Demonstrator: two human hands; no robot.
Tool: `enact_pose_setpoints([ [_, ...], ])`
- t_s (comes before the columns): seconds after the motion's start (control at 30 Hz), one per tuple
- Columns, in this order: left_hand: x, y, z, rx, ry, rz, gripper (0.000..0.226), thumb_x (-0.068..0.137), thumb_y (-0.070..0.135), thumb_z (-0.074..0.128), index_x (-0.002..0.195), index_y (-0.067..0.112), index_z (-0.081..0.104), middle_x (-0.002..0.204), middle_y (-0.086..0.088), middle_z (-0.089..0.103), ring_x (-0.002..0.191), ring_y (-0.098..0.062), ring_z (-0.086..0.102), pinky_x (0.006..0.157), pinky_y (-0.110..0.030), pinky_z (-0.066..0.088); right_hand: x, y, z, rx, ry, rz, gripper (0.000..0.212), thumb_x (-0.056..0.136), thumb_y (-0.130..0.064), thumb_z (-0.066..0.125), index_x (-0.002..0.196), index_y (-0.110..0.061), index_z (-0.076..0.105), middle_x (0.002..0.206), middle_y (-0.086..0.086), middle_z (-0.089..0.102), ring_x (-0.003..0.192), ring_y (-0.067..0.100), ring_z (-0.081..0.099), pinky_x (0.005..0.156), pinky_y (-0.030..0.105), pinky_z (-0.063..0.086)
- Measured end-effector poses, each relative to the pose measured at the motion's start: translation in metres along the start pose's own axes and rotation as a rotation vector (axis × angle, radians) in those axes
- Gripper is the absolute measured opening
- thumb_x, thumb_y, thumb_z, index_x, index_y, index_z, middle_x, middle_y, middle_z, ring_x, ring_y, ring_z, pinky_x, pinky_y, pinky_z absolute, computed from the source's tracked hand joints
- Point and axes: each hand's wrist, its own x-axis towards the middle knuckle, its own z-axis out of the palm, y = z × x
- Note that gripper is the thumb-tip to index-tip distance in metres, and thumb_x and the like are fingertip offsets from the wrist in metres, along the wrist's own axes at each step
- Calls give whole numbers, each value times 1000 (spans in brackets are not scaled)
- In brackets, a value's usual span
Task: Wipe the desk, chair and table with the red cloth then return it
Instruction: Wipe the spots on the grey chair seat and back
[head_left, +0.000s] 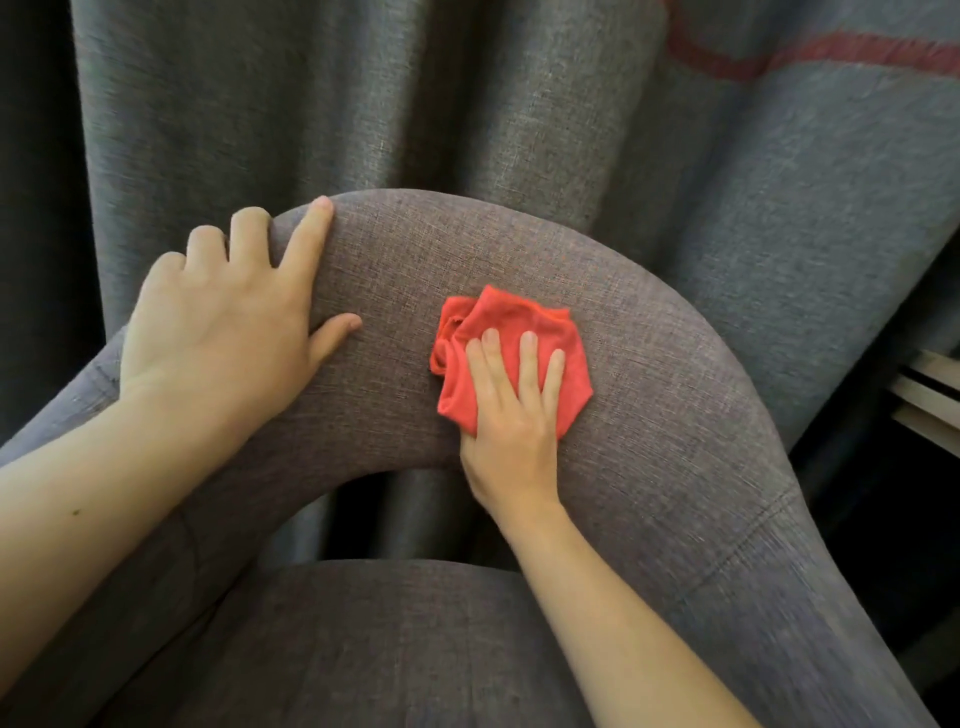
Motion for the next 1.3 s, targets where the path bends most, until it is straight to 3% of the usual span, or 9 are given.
enact_pose_setpoints([
  [0.13, 0, 1, -1, -10, -11, -12, 85, 87, 53, 60, 154, 11, 29, 120, -36, 50, 89, -50, 55, 63, -52, 43, -39, -10, 3, 47, -91, -54, 63, 72, -4, 71, 135, -2, 61, 144, 13, 59, 137, 48, 43, 112, 69, 28],
  [0.23, -1, 2, -2, -7, -18, -9, 85, 88, 52, 61, 154, 10, 30, 119, -37, 49, 88, -50, 54, 63, -52, 41, -53, -21, -15, 288, -170, 23, 53, 80, -10, 64, 133, -14, 63, 138, 6, 65, 134, 35, 53, 118, 50, 28],
  [0.3, -2, 2, -3, 6, -20, -10, 85, 88, 53, 60, 155, 10, 29, 118, -37, 50, 87, -49, 54, 62, -52, 40, -53, -25, -35, 613, -144, 366, 35, 95, -31, 53, 127, -32, 66, 129, -4, 71, 123, 16, 63, 110, 36, 41],
  [0.43, -2, 2, -2, 20, -19, -5, 84, 89, 53, 59, 154, 10, 30, 115, -36, 50, 85, -48, 53, 59, -49, 36, -9, -7, -76, 1300, 35, 1267, 39, 98, -42, 58, 87, -7, 71, 83, 6, 81, 83, 23, 76, 87, 56, 59],
  [0.57, -2, 2, -2, 24, -23, -2, 84, 89, 54, 59, 154, 9, 29, 116, -36, 50, 85, -47, 53, 59, -45, 29, 52, 18, -118, 1108, 397, 962, 34, 95, -45, 56, 81, -17, 68, 66, -21, 75, 68, -3, 72, 75, 32, 57],
  [0.7, -3, 1, -2, 33, -26, -2, 85, 89, 55, 57, 155, 10, 28, 117, -36, 49, 85, -46, 53, 60, -44, 26, 78, 18, -106, 566, 334, 550, 38, 97, -47, 46, 120, -25, 68, 78, -23, 71, 79, -18, 63, 78, 3, 46],
  [0.87, -3, 1, -4, 43, -34, -4, 84, 91, 56, 55, 156, 11, 26, 118, -35, 49, 86, -45, 53, 60, -44, 27, 55, 5, -32, 105, 10, 133, 52, 89, -6, 63, 138, 7, 52, 142, 26, 55, 135, 45, 46, 120, 53, 25],
  [1.2, -3, 2, -5, 52, -39, -6, 85, 91, 57, 54, 157, 12, 23, 121, -35, 49, 89, -46, 53, 62, -44, 27, -53, -9, 7, 312, -80, -52, 66, 70, 12, 68, 135, 4, 58, 144, 18, 55, 139, 33, 44, 121, 45, 25],
  [1.3, -3, 2, -6, 62, -43, 2, 85, 91, 56, 54, 157, 12, 23, 121, -34, 49, 89, -45, 54, 62, -43, 28, -77, -21, -6, 630, -244, 210, 46, 90, 0, 64, 133, -16, 64, 142, -4, 57, 138, 11, 47, 118, 32, 31],
])
